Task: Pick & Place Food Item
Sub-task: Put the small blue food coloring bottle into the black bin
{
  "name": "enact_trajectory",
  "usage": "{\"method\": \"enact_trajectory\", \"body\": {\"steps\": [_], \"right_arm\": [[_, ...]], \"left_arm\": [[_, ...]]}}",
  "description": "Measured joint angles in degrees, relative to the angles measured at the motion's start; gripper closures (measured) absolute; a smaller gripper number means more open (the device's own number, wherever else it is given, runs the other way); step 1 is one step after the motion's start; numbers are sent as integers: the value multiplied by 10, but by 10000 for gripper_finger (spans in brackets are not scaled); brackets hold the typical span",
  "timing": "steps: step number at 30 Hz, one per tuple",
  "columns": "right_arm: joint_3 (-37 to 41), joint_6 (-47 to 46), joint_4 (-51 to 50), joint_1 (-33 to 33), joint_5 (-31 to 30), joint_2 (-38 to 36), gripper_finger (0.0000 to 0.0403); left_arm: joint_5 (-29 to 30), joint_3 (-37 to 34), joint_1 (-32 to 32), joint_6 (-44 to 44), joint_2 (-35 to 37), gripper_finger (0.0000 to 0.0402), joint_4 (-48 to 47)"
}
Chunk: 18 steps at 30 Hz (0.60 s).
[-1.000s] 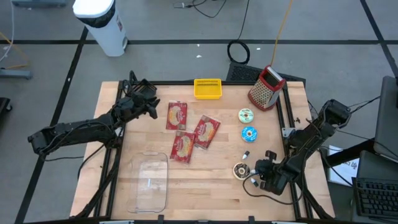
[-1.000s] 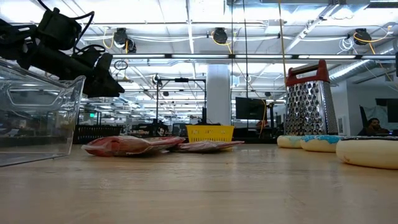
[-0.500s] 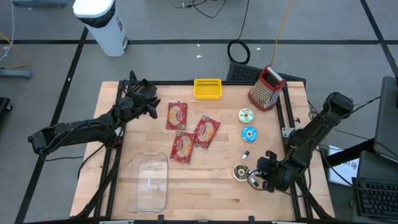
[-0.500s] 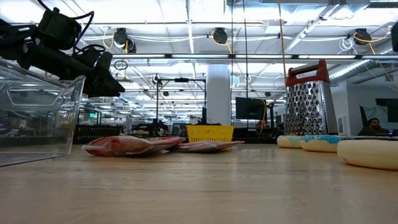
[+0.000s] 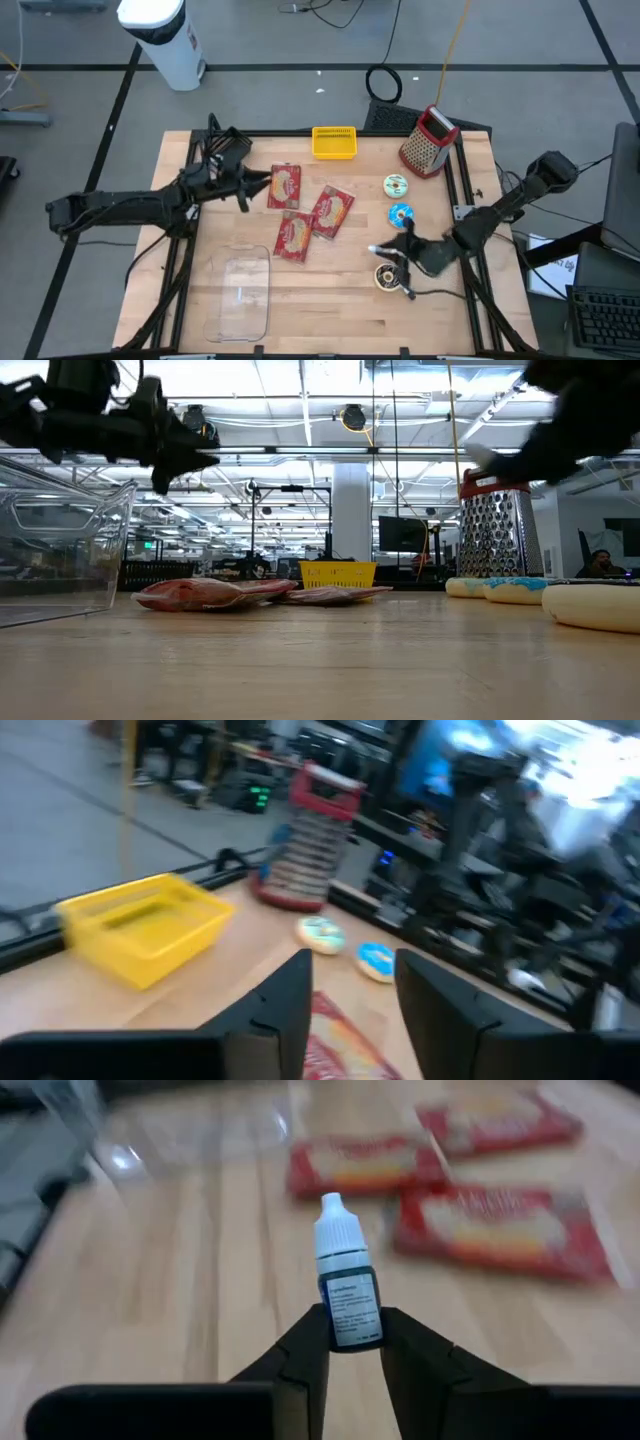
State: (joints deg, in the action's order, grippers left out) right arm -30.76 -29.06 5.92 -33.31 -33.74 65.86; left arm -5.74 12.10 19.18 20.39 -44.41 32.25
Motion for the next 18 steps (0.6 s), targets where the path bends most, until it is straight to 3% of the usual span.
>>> {"method": "enact_trajectory", "body": {"steps": [5, 9, 12, 18], "right_arm": [[42, 154, 233, 136, 141, 18, 340], [44, 228, 351, 203, 226, 57, 341], [38, 258, 408, 224, 250, 97, 335], [17, 300, 438, 227, 265, 160, 335]], "left_arm": [[54, 87, -110, -41, -59, 176, -80], [58, 190, -174, -89, -138, 125, -183], [60, 259, -209, -130, -209, 102, -224], [63, 373, -244, -210, -329, 85, -218]]}}
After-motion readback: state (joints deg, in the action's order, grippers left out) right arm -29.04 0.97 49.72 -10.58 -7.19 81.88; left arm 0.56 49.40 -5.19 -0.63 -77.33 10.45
